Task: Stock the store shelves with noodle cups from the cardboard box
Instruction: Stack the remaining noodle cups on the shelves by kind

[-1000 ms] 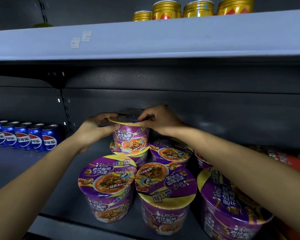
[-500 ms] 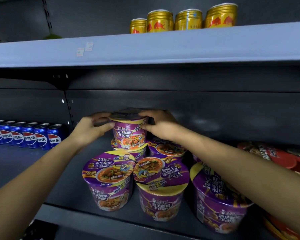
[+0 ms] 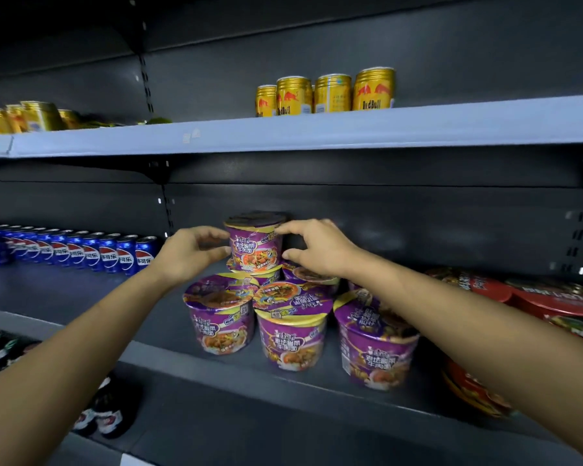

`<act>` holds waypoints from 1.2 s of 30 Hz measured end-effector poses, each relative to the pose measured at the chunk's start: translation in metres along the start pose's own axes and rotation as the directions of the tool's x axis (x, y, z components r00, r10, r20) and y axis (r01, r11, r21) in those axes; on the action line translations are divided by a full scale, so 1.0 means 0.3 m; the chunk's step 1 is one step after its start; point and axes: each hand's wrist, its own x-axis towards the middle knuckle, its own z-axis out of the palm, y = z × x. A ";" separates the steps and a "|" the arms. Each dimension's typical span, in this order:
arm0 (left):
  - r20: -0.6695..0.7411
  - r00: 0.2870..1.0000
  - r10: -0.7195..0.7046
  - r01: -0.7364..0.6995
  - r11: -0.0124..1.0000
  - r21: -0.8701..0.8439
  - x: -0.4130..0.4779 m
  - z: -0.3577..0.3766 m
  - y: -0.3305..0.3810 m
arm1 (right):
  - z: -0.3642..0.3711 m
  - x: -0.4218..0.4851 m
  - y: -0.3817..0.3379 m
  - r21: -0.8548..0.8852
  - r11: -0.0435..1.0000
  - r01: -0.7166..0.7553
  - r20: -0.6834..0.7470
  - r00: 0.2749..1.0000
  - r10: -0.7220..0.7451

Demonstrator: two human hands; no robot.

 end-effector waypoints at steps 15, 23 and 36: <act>0.143 0.990 -0.008 -0.009 0.993 0.118 -0.542 0.196 0.217 | 0.030 -0.510 -0.047 0.129 0.981 0.142 0.106 0.982 -0.156; 0.150 0.982 -0.117 0.100 0.988 0.117 -0.752 0.213 0.090 | 0.269 -0.615 -0.109 0.332 0.939 0.090 0.224 0.960 -0.171; 0.244 0.906 -0.345 0.298 0.931 0.209 -1.050 0.273 -0.301 | 0.802 -0.787 -0.202 0.560 0.796 -0.231 0.462 0.884 -0.068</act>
